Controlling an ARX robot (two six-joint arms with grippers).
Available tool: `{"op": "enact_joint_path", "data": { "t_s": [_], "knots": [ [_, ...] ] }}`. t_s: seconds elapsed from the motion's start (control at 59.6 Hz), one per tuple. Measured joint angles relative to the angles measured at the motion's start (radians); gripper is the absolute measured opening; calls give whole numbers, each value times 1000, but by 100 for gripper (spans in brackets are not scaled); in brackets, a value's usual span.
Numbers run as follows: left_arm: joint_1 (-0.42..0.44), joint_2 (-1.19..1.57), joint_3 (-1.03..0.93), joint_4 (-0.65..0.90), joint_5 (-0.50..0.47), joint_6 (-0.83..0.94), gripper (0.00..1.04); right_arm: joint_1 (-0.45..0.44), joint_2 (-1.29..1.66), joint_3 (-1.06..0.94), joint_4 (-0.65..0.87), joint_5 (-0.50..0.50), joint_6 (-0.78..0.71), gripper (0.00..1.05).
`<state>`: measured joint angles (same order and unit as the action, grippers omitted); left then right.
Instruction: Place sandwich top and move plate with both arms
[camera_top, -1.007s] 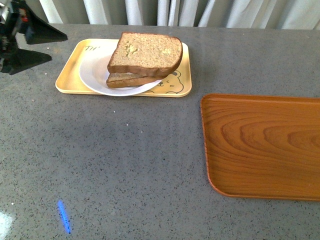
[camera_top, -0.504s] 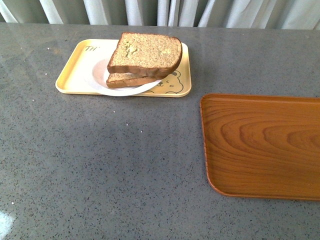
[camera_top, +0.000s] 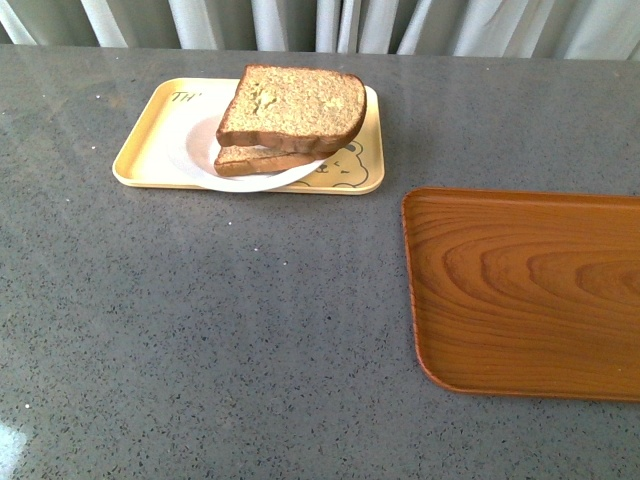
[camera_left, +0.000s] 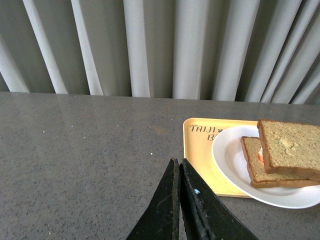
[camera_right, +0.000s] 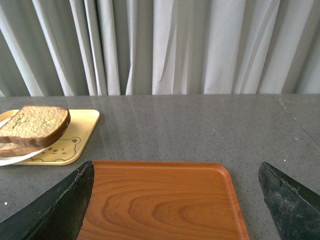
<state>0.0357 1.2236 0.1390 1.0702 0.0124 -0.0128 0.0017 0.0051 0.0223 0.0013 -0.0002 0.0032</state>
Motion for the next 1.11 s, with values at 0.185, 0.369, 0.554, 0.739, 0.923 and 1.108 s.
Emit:
{"op": "enact_joint_path", "data": {
  "t_s": [0.185,0.369,0.554,0.739,0.923,1.108],
  "knots": [
    [-33,-137,-52,-86,-10,2,2,0,0,0,0,0,0,96],
    [-34,-285,-90,-195,-12,2,2,0,0,0,0,0,0,96],
    [-34,-422,-111,-307,-12,2,2,0,0,0,0,0,0,96],
    [-34,-559,-123,-427,-13,2,2,0,0,0,0,0,0,96],
    [-34,-668,-123,-526,-13,2,2,0,0,0,0,0,0,96],
    [-34,-800,-124,-649,-13,2,2,0,0,0,0,0,0,96]
  ]
}}
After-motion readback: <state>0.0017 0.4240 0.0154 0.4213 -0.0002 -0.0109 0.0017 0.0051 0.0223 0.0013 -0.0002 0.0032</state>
